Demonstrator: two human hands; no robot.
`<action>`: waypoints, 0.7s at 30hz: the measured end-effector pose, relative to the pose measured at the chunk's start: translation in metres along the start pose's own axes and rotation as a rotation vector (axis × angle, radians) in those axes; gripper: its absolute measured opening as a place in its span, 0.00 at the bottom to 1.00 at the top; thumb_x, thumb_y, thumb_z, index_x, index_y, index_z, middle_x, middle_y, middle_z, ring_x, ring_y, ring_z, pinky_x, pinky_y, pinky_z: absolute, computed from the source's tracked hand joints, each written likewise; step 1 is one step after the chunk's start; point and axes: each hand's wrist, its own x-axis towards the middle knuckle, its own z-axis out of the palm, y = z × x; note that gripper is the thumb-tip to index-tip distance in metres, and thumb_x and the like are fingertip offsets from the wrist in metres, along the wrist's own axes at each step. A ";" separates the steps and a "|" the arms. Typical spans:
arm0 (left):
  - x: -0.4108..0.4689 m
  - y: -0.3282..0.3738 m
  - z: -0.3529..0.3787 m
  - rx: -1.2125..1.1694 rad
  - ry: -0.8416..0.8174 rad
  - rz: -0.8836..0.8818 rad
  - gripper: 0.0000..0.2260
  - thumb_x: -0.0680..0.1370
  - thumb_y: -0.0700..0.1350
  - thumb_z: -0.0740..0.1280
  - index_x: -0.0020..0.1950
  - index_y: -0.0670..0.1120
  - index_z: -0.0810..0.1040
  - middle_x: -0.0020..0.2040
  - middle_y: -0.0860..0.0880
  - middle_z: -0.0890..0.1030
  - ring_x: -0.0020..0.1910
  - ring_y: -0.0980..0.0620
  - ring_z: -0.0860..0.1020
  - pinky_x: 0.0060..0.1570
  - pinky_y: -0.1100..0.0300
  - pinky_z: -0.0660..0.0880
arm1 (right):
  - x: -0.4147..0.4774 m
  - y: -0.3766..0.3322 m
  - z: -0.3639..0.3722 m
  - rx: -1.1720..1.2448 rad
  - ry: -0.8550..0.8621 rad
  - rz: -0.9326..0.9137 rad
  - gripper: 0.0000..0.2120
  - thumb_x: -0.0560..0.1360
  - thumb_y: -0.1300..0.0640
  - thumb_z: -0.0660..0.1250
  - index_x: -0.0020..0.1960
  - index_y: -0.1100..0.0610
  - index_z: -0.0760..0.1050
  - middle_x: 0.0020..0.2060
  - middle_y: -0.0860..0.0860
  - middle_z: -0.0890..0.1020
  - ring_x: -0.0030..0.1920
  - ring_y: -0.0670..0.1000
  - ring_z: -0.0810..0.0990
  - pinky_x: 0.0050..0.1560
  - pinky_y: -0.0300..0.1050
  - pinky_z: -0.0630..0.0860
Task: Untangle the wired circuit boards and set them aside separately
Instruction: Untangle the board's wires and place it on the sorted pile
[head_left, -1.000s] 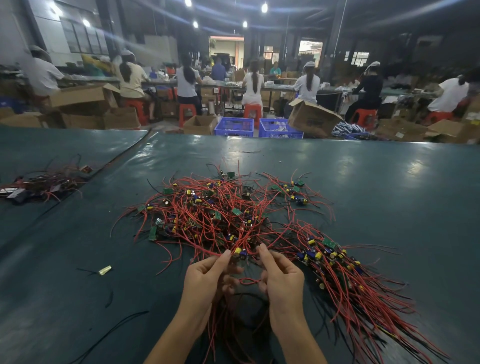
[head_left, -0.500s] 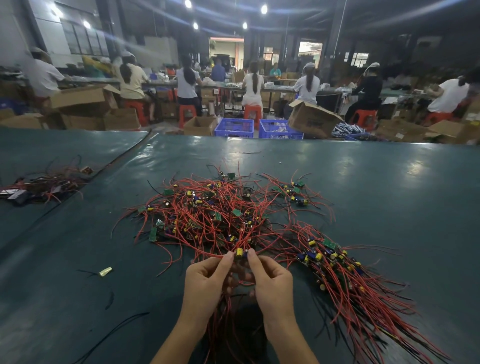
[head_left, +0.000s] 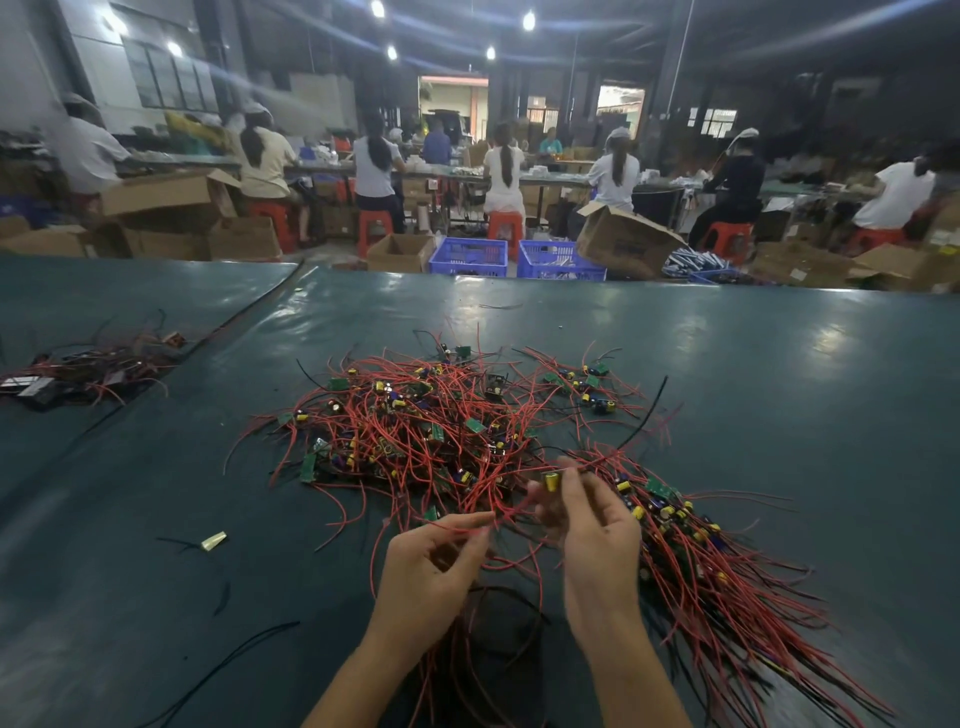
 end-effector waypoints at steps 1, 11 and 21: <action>0.000 -0.001 -0.001 0.010 0.006 -0.001 0.10 0.76 0.39 0.70 0.48 0.55 0.84 0.36 0.52 0.85 0.31 0.56 0.81 0.35 0.62 0.78 | 0.006 -0.006 -0.004 0.015 0.011 0.016 0.07 0.81 0.59 0.63 0.52 0.56 0.81 0.36 0.53 0.85 0.38 0.49 0.84 0.39 0.40 0.79; 0.009 -0.019 -0.021 0.405 0.197 0.111 0.06 0.75 0.41 0.70 0.50 0.49 0.84 0.38 0.60 0.80 0.37 0.61 0.78 0.36 0.69 0.74 | 0.048 -0.068 -0.049 -1.058 0.108 -0.233 0.22 0.77 0.47 0.69 0.69 0.52 0.74 0.49 0.48 0.84 0.52 0.53 0.80 0.54 0.49 0.74; 0.013 -0.031 -0.021 0.696 0.076 -0.045 0.16 0.74 0.56 0.69 0.60 0.53 0.79 0.53 0.56 0.79 0.53 0.53 0.74 0.55 0.56 0.72 | 0.024 -0.048 -0.035 -1.421 0.117 -0.295 0.25 0.79 0.44 0.63 0.73 0.52 0.69 0.65 0.52 0.77 0.64 0.56 0.73 0.63 0.52 0.69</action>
